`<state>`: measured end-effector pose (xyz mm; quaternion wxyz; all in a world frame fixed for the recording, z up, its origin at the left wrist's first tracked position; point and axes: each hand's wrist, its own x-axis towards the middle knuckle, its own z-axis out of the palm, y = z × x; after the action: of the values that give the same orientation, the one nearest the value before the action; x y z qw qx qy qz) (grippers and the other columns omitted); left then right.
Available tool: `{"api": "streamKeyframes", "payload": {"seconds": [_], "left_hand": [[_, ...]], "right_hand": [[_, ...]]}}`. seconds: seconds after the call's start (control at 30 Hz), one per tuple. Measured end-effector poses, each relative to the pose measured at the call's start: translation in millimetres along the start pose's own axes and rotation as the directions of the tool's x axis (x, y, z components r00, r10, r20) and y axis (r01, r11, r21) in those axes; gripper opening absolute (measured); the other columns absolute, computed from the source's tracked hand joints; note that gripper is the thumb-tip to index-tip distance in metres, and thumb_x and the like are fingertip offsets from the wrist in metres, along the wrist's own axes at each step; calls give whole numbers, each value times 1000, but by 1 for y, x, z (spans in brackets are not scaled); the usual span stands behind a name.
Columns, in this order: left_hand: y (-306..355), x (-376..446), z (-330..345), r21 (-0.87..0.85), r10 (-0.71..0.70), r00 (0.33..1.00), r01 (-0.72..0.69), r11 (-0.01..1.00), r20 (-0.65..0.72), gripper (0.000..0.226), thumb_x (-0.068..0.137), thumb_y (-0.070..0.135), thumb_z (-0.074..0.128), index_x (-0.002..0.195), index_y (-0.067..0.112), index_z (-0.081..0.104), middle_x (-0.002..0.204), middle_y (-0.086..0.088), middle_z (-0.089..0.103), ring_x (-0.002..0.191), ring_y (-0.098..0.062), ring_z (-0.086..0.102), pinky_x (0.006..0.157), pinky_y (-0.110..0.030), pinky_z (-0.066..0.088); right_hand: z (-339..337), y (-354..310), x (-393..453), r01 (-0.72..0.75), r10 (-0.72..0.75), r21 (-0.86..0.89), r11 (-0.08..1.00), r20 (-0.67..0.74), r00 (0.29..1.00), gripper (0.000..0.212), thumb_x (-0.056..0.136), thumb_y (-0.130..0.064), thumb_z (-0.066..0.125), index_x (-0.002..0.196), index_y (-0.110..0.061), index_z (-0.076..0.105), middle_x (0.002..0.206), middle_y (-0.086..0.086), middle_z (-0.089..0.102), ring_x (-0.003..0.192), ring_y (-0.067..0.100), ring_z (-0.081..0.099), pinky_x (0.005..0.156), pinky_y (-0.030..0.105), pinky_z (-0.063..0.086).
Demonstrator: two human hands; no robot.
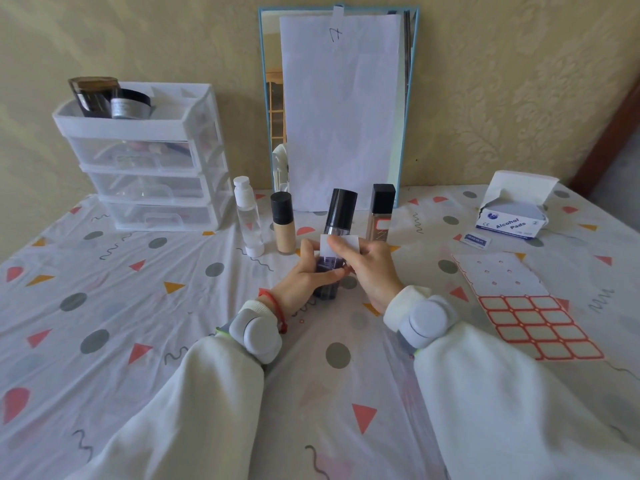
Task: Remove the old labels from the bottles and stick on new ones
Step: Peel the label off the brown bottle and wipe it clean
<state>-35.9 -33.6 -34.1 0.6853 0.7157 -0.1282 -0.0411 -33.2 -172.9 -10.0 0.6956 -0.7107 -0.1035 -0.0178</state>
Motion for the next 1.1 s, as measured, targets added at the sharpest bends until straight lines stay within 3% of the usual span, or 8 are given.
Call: {"api": "streamKeyframes", "payload": {"seconds": [0.2,0.33,0.47,0.63,0.73,0.83,1.0,1.1], "left_hand": [[-1,0,-1,-33,20,1000,-19,999,20,40,81,12,65,104,11,33,96,1,62,90,-10,66,76,-26,54],[-2,2,0,-40,0,1000,1,999,1,42,77,16,67,98,15,31,99,-10,59,92,-18,65,82,-35,56],[-3,0,0,-119,-1,1000,2,993,16,45,77,14,68,107,12,34,91,8,70,96,-13,67,82,-25,51],[0,-1,-1,-129,-5,1000,6,992,13,63,76,17,69,124,7,30,104,-7,60,100,-19,65,90,-34,53],[1,-2,0,-121,-14,1000,15,993,9,53,75,17,68,114,11,33,103,-6,61,100,-18,66,89,-33,53],[1,-1,2,-125,-27,1000,27,992,-2,46,76,17,67,107,12,33,103,-6,62,99,-18,67,86,-28,53],[4,0,1,-122,-26,1000,25,992,-1,47,76,17,67,109,12,34,106,-7,59,99,-16,65,87,-29,53],[1,0,1,-69,-13,1000,12,998,-13,41,83,10,66,106,11,32,101,-5,59,92,-11,67,79,-25,54]], "right_hand": [[-5,3,0,19,-14,-85,996,61,998,29,83,-33,72,103,-13,72,94,2,72,91,17,68,77,27,58],[5,2,2,59,-61,-76,995,-14,998,13,86,-36,69,78,-27,74,77,-6,74,75,9,70,63,18,55],[-4,3,6,26,-26,-69,997,2,1000,44,91,-36,62,48,-28,66,49,-7,60,54,8,61,54,18,49],[-12,6,8,-19,15,28,999,126,992,29,91,-25,63,87,3,69,96,33,65,96,47,63,88,53,53],[-9,5,7,-14,11,46,999,77,997,16,87,-24,68,73,-19,74,81,15,72,91,39,68,81,45,57],[-3,5,6,3,-3,-34,999,-10,1000,32,88,-38,65,61,-19,67,63,1,66,76,28,69,75,40,56],[-10,3,7,-8,6,20,1000,98,995,31,93,-30,59,68,-16,70,84,27,66,94,43,65,87,51,53],[-11,4,5,17,-16,-10,1000,145,989,16,91,-27,64,79,-24,75,93,15,72,94,33,68,87,47,55]]}}
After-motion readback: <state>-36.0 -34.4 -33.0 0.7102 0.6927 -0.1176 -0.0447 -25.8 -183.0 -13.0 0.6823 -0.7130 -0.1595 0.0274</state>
